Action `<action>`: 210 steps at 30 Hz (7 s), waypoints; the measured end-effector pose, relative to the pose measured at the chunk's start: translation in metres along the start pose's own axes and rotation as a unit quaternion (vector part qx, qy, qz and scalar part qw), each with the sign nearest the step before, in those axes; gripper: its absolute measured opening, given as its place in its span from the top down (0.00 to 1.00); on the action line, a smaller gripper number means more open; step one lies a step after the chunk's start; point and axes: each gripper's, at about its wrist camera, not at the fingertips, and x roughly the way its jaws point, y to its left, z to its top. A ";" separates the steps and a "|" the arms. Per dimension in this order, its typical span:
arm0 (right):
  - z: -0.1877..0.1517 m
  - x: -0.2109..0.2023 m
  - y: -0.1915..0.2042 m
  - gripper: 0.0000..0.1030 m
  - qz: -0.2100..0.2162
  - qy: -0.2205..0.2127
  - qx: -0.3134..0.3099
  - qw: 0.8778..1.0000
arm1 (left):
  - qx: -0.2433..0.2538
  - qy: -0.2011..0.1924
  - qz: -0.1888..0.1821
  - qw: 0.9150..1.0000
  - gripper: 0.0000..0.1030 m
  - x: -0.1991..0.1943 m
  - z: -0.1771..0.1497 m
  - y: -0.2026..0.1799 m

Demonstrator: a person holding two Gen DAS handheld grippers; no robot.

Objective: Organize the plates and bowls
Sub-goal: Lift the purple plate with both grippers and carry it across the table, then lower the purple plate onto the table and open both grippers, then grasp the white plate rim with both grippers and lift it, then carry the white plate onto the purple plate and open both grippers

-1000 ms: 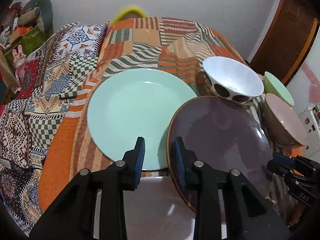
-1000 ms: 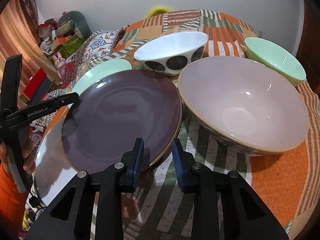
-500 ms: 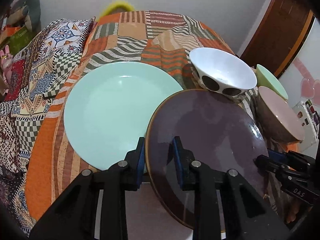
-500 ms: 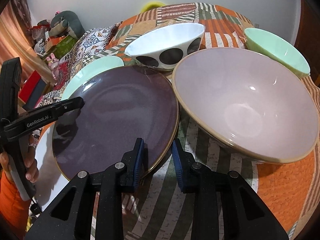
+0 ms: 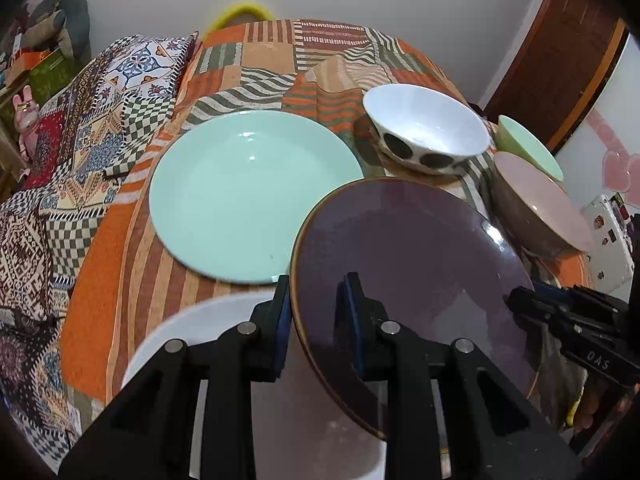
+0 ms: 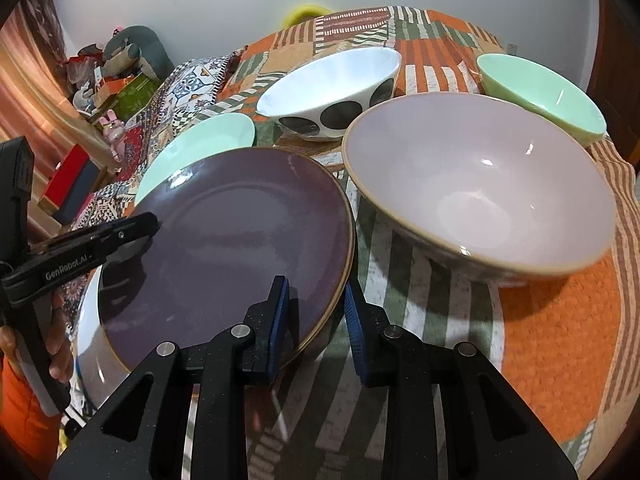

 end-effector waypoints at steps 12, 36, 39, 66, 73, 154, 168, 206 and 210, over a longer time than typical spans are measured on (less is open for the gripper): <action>-0.023 -0.045 -0.010 0.75 -0.006 -0.023 0.000 1.000 | 0.016 -0.015 -0.009 1.000 0.76 -0.047 -0.033 -0.042; -0.073 -0.072 -0.061 0.75 -0.044 -0.029 0.048 0.997 | 0.083 0.061 -0.035 0.994 0.72 -0.020 -0.074 -0.124; -0.076 -0.067 -0.062 0.75 -0.050 -0.029 0.040 0.998 | 0.084 0.064 -0.036 0.994 0.71 -0.017 -0.073 -0.123; -0.053 -0.107 -0.039 0.60 -0.062 -0.081 -0.011 0.995 | 0.082 -0.053 0.007 0.995 0.65 -0.086 -0.059 -0.102; -0.029 -0.114 -0.003 0.52 -0.030 -0.120 -0.049 0.991 | 0.055 -0.112 0.048 0.991 0.50 -0.125 -0.048 -0.067; -0.010 -0.001 0.110 0.71 0.040 0.008 -0.093 0.995 | -0.059 -0.055 0.037 0.996 0.63 -0.106 -0.095 0.066; -0.019 -0.061 0.055 0.71 0.031 -0.045 -0.046 0.997 | 0.009 -0.070 0.010 0.997 0.63 -0.121 -0.077 -0.017; -0.076 -0.083 -0.071 0.71 -0.018 -0.028 0.075 0.997 | 0.107 0.045 -0.036 0.993 0.62 -0.032 -0.078 -0.136; -0.075 -0.079 -0.071 0.71 -0.022 -0.025 0.073 0.997 | 0.108 0.043 -0.035 0.993 0.62 -0.029 -0.075 -0.136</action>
